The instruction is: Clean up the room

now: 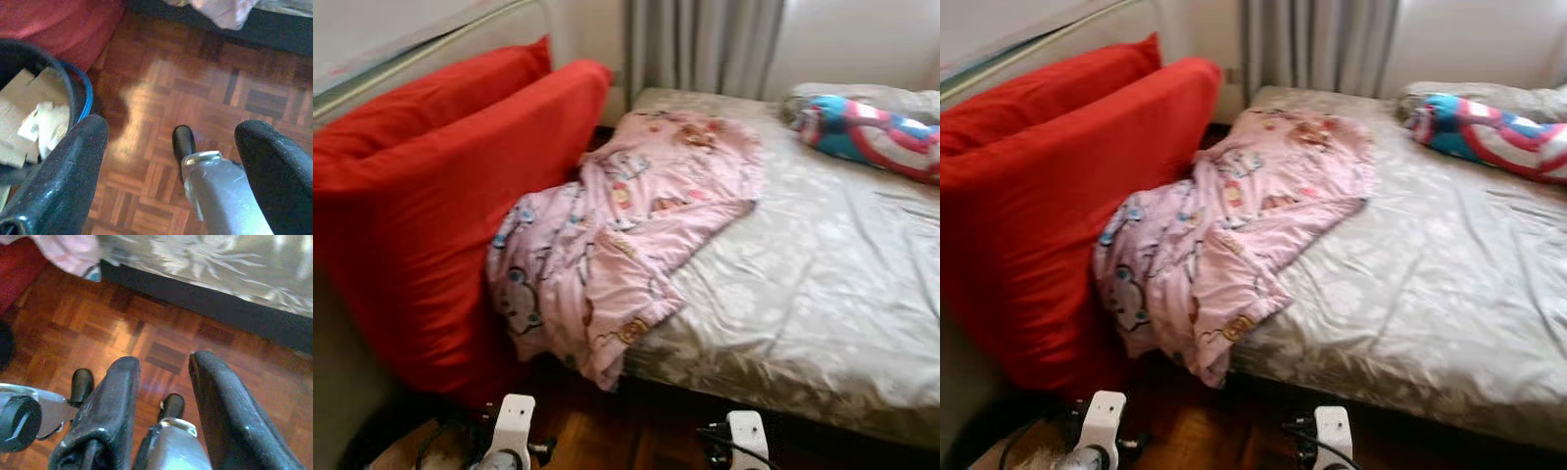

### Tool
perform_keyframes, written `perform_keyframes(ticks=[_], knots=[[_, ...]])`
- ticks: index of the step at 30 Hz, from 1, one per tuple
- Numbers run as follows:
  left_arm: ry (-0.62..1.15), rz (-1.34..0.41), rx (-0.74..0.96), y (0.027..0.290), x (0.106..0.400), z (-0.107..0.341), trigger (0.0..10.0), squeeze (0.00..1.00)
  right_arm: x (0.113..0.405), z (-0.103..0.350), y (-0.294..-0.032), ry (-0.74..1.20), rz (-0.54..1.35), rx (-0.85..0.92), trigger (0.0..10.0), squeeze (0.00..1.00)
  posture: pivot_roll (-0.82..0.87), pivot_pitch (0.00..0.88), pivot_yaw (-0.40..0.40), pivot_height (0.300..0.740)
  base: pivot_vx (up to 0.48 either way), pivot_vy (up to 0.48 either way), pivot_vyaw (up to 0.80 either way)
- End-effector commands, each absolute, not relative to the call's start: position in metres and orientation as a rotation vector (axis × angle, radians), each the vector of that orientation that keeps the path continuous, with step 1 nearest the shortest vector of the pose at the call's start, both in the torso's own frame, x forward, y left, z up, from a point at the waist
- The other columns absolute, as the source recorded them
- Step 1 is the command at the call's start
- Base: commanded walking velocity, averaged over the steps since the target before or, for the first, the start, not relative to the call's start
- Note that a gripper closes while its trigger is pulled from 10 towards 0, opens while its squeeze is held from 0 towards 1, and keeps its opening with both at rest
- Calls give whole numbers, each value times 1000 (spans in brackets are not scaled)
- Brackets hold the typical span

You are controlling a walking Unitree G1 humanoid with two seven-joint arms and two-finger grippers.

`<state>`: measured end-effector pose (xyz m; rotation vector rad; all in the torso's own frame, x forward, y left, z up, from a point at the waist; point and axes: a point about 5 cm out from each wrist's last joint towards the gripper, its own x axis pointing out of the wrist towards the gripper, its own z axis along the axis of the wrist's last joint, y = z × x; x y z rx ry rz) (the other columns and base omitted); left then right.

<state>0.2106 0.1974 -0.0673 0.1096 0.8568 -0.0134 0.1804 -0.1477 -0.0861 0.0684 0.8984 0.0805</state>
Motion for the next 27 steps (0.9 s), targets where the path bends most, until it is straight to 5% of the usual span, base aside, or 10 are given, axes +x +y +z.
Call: perform_keyframes(ticks=[1, 27], knots=[[881, -22, 117, 198, 206, -70, 10000, 0, 177, -88, -149, 912, 68, 79, 10000, 0, -24, 22, -5, 740, 0, 0, 0], [885, -30, 124, 198, 206, -70, 10000, 0, 177, -88, -148, 907, 74, 82, 10000, 0, -27, 25, -4, 740, 235, 0, 137]])
